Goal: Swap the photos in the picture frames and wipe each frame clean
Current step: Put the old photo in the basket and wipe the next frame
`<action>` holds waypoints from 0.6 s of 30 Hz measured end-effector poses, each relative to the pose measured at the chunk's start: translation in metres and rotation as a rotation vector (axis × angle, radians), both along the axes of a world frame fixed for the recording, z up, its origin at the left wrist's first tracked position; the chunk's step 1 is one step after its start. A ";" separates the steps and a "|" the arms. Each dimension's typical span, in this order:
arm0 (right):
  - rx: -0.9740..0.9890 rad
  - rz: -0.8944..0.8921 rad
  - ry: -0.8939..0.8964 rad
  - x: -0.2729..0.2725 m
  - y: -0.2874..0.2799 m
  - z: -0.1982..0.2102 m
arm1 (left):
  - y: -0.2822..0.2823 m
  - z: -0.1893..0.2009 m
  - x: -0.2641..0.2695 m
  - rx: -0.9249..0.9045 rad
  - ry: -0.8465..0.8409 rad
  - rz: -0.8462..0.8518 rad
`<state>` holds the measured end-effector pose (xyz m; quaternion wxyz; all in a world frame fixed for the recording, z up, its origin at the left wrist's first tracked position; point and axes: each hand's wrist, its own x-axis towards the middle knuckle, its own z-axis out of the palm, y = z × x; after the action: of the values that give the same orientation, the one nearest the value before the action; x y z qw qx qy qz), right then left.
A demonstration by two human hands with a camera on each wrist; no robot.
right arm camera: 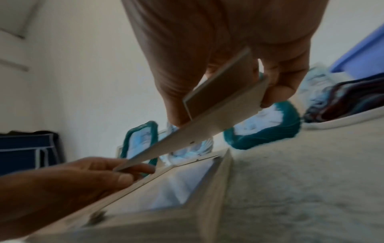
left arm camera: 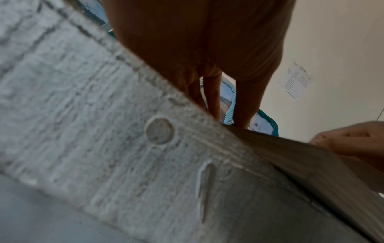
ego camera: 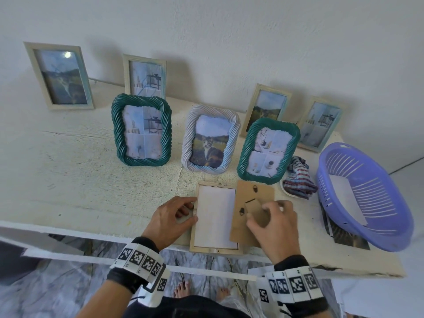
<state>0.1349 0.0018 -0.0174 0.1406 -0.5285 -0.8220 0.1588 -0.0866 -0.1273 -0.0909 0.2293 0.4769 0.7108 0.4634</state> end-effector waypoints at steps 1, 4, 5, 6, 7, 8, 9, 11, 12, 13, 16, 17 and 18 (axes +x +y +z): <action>0.020 0.046 -0.014 -0.009 -0.004 -0.001 | 0.000 0.000 0.000 0.003 0.003 -0.002; 0.018 0.144 -0.070 -0.033 -0.018 -0.004 | 0.000 0.000 0.000 0.018 0.007 -0.010; 0.010 0.163 -0.090 -0.039 -0.022 -0.005 | -0.001 0.000 0.000 0.021 0.011 -0.012; 0.003 0.177 -0.109 -0.044 -0.026 -0.006 | -0.001 -0.001 0.000 0.024 0.018 -0.014; -0.006 0.187 -0.127 -0.048 -0.029 -0.007 | -0.001 -0.001 0.000 0.026 0.026 -0.017; -0.015 0.193 -0.138 -0.052 -0.031 -0.008 | -0.001 -0.001 0.000 0.029 0.031 -0.019; -0.023 0.195 -0.145 -0.054 -0.032 -0.010 | -0.001 -0.001 0.000 0.033 0.034 -0.021; -0.025 0.203 -0.171 -0.058 -0.032 -0.013 | -0.001 0.000 -0.001 0.040 0.041 -0.024; -0.022 0.210 -0.194 -0.059 -0.032 -0.015 | -0.001 0.000 -0.001 0.040 0.046 -0.026; -0.020 0.219 -0.215 -0.059 -0.032 -0.017 | -0.001 0.000 -0.001 0.038 0.051 -0.027; -0.018 0.270 -0.186 -0.052 -0.026 -0.023 | -0.001 0.000 -0.001 0.035 0.048 -0.027; -0.040 0.298 -0.144 -0.047 -0.021 -0.023 | -0.001 0.000 -0.001 0.037 0.043 -0.027; -0.081 0.324 -0.093 -0.040 -0.015 -0.024 | -0.001 0.000 -0.001 0.036 0.038 -0.026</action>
<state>0.0944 -0.0132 -0.0413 0.0533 -0.4013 -0.8949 0.1877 -0.0874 -0.1287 -0.0908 0.2131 0.4989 0.7002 0.4641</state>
